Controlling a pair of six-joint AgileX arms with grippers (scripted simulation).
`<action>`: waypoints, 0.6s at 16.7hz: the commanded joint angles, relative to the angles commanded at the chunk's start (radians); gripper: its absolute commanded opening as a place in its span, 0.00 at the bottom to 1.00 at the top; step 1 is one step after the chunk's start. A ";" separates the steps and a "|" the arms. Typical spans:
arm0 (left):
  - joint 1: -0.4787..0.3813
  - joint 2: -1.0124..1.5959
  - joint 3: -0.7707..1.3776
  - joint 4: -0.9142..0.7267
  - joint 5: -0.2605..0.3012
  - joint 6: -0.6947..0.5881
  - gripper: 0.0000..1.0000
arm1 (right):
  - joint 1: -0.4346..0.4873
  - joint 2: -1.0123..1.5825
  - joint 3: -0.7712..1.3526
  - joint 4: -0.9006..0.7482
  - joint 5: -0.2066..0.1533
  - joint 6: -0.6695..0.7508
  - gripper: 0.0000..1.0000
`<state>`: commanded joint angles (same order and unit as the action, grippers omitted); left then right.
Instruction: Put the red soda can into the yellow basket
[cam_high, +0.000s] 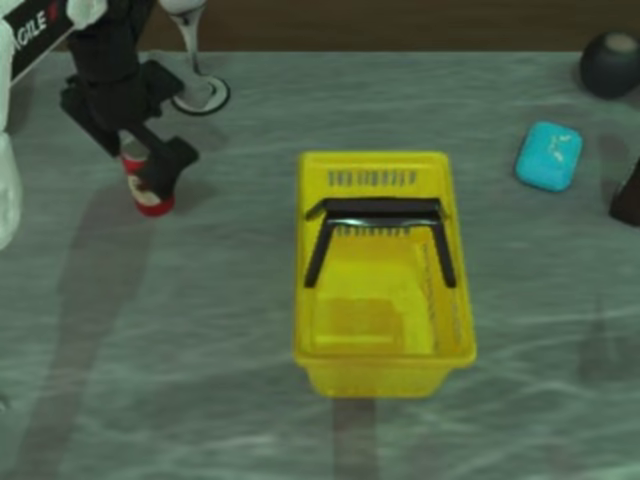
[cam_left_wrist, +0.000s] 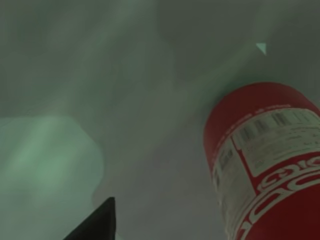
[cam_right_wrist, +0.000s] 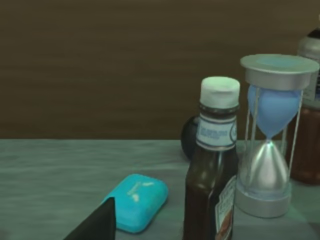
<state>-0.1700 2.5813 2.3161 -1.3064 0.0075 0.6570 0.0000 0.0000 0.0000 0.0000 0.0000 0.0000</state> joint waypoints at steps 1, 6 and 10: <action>0.000 -0.001 -0.022 0.021 0.000 0.000 1.00 | 0.000 0.000 0.000 0.000 0.000 0.000 1.00; 0.001 -0.002 -0.035 0.034 0.000 0.001 1.00 | 0.000 0.000 0.000 0.000 0.000 0.000 1.00; 0.001 -0.002 -0.035 0.034 0.000 0.001 0.70 | 0.000 0.000 0.000 0.000 0.000 0.000 1.00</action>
<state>-0.1693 2.5795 2.2811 -1.2721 0.0074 0.6577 0.0000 0.0000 0.0000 0.0000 0.0000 0.0000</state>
